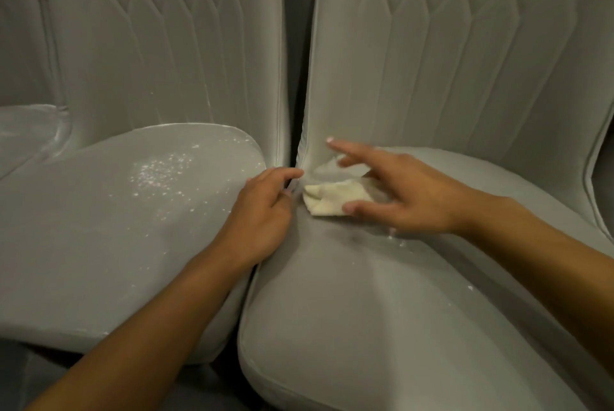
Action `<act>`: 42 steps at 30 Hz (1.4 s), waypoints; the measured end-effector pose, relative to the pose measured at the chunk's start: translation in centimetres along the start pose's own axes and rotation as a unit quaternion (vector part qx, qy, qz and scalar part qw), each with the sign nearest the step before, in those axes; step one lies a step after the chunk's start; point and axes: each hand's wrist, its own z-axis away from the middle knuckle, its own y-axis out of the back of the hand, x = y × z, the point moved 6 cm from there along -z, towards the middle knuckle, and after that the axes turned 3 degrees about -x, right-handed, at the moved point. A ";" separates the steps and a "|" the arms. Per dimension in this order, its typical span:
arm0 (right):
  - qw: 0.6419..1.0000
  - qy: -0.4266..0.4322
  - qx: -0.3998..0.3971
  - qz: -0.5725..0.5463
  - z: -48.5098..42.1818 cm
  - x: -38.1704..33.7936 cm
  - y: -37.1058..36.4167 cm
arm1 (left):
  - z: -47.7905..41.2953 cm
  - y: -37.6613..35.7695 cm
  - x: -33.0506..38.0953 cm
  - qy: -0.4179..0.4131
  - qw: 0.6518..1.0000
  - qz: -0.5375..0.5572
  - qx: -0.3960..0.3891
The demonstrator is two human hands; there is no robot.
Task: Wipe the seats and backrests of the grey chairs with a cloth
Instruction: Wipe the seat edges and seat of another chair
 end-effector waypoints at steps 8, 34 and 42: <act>0.986 -0.160 -0.007 0.052 6.3 9.9 2.8 | -2.9 -4.1 6.8 -0.175 0.957 -0.062 -0.224; 0.964 -0.240 -0.045 0.102 9.1 15.3 -0.5 | -7.0 -10.0 6.9 -0.174 0.944 -0.205 -0.194; 0.963 -0.239 -0.050 0.116 9.0 15.3 -0.7 | -0.3 -11.6 12.3 -0.314 0.894 -0.187 -0.261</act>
